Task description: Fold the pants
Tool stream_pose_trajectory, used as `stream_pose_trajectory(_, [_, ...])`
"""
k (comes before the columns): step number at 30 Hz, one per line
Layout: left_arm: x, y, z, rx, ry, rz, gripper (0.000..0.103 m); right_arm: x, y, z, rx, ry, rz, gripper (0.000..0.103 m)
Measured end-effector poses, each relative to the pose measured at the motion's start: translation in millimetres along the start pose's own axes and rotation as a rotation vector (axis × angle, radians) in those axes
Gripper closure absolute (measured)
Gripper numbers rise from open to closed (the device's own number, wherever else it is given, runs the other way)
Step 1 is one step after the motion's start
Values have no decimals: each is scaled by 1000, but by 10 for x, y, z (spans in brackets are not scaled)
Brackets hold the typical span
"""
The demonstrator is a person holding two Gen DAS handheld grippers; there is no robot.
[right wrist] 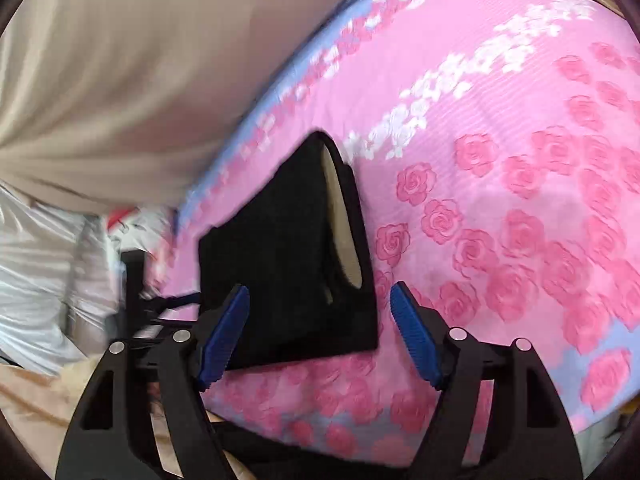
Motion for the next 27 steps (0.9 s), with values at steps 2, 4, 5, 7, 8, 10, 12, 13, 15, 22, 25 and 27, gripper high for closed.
stream_pose_trajectory(2, [45,-1,21,0,-4,7,5,1,-55,-260,-53,-1,-5,43])
stream_pose_trajectory(4, [33,-8,1,6,-5,6,5,-18,-84,-406,-92,-8,-10,68])
stream_pose_trajectory(5, [21,-14,-4,10,-3,5,5,-96,-62,-327,-68,17,-3,70])
stream_pose_trajectory(7, [17,-29,19,10,-2,4,5,-244,-63,-82,-33,75,-13,87])
stream_pose_trajectory(8, [1,-42,19,9,-5,6,5,-247,-81,-23,-27,54,12,87])
stream_pose_trajectory(10, [-3,-91,33,2,-31,6,5,-30,-243,-210,-109,-37,28,80])
stream_pose_trajectory(12, [-14,-109,3,3,-35,1,5,115,-292,-341,-96,-9,-15,73])
stream_pose_trajectory(13, [-7,-112,-12,4,-29,-4,5,137,-221,-282,-72,-34,-50,60])
stream_pose_trajectory(15, [5,-117,-7,13,-5,-20,5,67,-76,-81,11,-82,-30,60])
stream_pose_trajectory(22, [-323,-141,-4,19,6,107,5,-826,502,-485,-7,55,227,60])
stream_pose_trajectory(25, [-393,-175,-119,-27,-71,189,5,-956,467,-946,-133,40,282,62])
stream_pose_trajectory(27, [-420,-197,-159,-42,-109,225,5,-756,556,-1258,-165,-81,330,75])
Point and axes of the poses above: each gripper's, at about its wrist camera, not at the fingertips, and z roughly against the way its jaws point, x to its right, y to its top, the point moved 8 cm from there along -z, roughly the way its jaws point, and after that the axes turned 11 degrees about z, right-handed, at the moved point
